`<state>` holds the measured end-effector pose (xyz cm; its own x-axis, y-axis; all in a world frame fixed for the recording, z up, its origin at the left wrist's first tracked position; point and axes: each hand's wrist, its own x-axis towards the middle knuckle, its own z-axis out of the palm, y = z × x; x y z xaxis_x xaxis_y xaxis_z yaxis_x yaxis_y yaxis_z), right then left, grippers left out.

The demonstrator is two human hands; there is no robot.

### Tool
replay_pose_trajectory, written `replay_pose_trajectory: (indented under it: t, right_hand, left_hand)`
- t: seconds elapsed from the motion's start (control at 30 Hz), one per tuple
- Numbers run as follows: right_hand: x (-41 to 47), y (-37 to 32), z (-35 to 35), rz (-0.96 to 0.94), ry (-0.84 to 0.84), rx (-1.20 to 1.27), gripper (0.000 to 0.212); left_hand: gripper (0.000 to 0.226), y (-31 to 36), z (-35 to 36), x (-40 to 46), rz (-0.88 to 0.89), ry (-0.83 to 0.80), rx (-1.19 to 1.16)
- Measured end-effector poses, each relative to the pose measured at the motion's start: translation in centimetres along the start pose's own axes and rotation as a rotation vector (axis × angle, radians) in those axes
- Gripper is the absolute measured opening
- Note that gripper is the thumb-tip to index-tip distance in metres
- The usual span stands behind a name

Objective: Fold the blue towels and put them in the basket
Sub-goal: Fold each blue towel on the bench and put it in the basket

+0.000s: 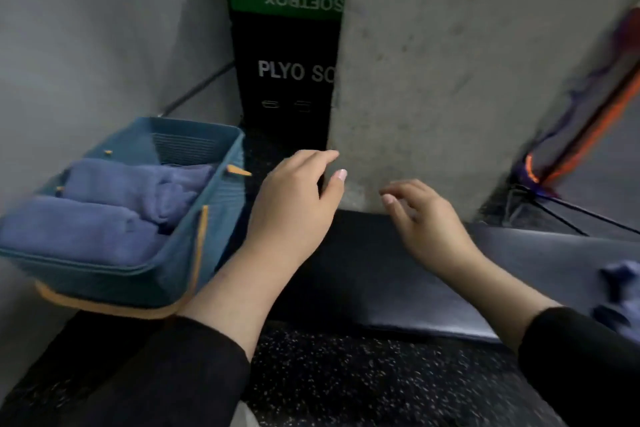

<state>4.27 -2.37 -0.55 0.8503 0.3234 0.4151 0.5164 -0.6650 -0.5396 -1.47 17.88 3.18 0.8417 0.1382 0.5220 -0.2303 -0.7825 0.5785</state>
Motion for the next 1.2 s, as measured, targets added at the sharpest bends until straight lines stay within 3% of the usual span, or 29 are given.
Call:
replay_pose_trajectory:
  t: [0.13,0.27,0.43,0.5,0.57,0.73,1.03,1.2]
  right_hand:
    - [-7.1,9.3,-4.6,0.156,-0.088,-0.233,0.023]
    - [-11.5,16.7,-8.8,0.337,-0.150,-0.393,0.036]
    - [-14.7,24.2,-13.4,0.646,0.016,-0.689,0.056]
    - [-16.1,27.3,-14.7,0.829,0.072,-0.700,0.068]
    - [-17.4,30.2,-15.3,0.980,0.025,-0.629,0.073]
    - [-17.6,32.9,-14.1,0.882,0.055,-0.551,0.027]
    - [-11.8,24.5,-7.8,0.512,-0.089,-0.227,0.025]
    - [-9.4,19.6,-3.8,0.551,-0.168,0.028,0.034]
  left_hand:
    - [0.042,4.8,8.5,-1.2,0.064,-0.332,0.078]
    - [0.045,8.0,15.4,-2.8,0.104,-0.541,0.136]
    - [0.048,10.2,20.5,-4.0,0.139,-0.661,0.156]
    - [0.048,10.6,21.9,-4.1,0.140,-0.672,0.158]
    - [0.049,10.7,23.0,-4.1,0.134,-0.678,0.159]
    - [0.049,10.2,24.8,-4.1,0.120,-0.698,0.167]
    - [0.053,9.3,25.0,-4.0,0.075,-0.731,0.126]
    - [0.062,7.0,23.5,-4.0,0.007,-0.776,0.145]
